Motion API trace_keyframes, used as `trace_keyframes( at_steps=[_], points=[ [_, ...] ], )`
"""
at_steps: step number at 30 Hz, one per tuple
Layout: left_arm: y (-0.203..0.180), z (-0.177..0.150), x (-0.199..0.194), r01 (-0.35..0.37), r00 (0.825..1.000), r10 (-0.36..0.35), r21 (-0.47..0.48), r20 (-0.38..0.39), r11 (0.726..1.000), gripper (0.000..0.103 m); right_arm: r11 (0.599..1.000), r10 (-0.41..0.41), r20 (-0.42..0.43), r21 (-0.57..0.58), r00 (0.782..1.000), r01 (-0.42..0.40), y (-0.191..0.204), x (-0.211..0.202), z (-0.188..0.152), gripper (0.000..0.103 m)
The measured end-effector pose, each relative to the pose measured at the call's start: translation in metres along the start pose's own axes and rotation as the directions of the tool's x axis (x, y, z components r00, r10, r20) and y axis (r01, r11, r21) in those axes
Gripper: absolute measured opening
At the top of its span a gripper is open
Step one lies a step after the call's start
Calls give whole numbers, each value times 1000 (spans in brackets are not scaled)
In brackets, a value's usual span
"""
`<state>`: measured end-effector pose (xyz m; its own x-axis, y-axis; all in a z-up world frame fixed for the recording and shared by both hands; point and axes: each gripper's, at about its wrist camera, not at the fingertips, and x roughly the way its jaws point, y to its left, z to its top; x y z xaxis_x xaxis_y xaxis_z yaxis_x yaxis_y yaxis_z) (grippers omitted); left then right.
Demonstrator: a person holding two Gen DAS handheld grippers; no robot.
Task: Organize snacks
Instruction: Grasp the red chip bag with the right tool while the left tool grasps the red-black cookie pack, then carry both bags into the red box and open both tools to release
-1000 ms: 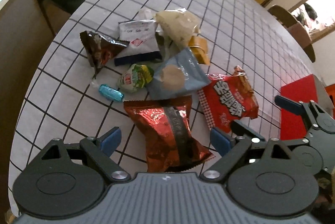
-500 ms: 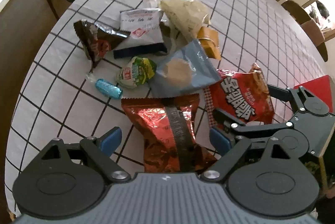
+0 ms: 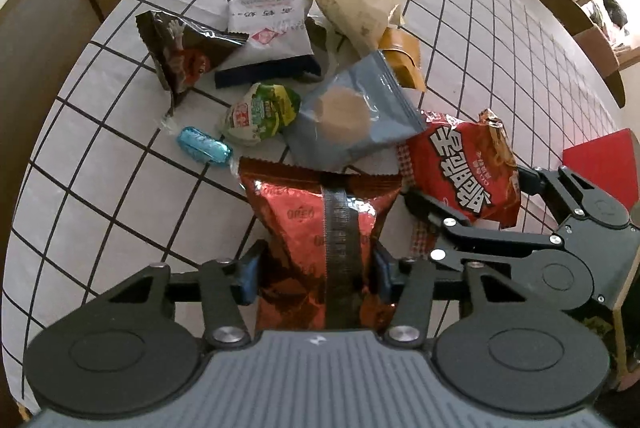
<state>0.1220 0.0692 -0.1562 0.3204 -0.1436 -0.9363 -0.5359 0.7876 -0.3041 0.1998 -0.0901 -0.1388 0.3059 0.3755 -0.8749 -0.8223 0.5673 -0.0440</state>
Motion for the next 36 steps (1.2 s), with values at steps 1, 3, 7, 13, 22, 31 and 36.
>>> trace_keyframes(
  at_steps=[1, 3, 7, 13, 22, 31, 36],
  points=[
    [0, -1, -1, 2, 1000, -2, 3, 5, 1000, 43, 1000, -3, 5, 7, 1000, 3, 0, -1, -1, 80],
    [-1, -3, -3, -8, 1000, 8, 19, 15, 1000, 42, 1000, -4, 11, 27, 1000, 4, -1, -4, -5, 79],
    [-1, -8, -8, -16, 999, 15, 43, 28, 999, 39, 997, -16, 28, 70, 999, 14, -2, -11, -13, 79],
    [-4, -14, -17, -5, 999, 2, 69, 48, 998, 38, 988, -47, 58, 150, 997, 38, -7, -33, -23, 79],
    [-34, -20, -50, 21, 992, -44, 181, 121, 983, 38, 970, -94, 96, 234, 991, 70, -18, -84, -36, 79],
    [-90, -18, -77, 47, 981, -105, 324, 166, 945, 39, 937, -156, 165, 335, 974, 94, -51, -152, -51, 79],
    [-134, -19, -87, 73, 973, -155, 414, 168, 907, 39, 912, -207, 187, 392, 960, 121, -77, -182, -62, 79]
  ],
)
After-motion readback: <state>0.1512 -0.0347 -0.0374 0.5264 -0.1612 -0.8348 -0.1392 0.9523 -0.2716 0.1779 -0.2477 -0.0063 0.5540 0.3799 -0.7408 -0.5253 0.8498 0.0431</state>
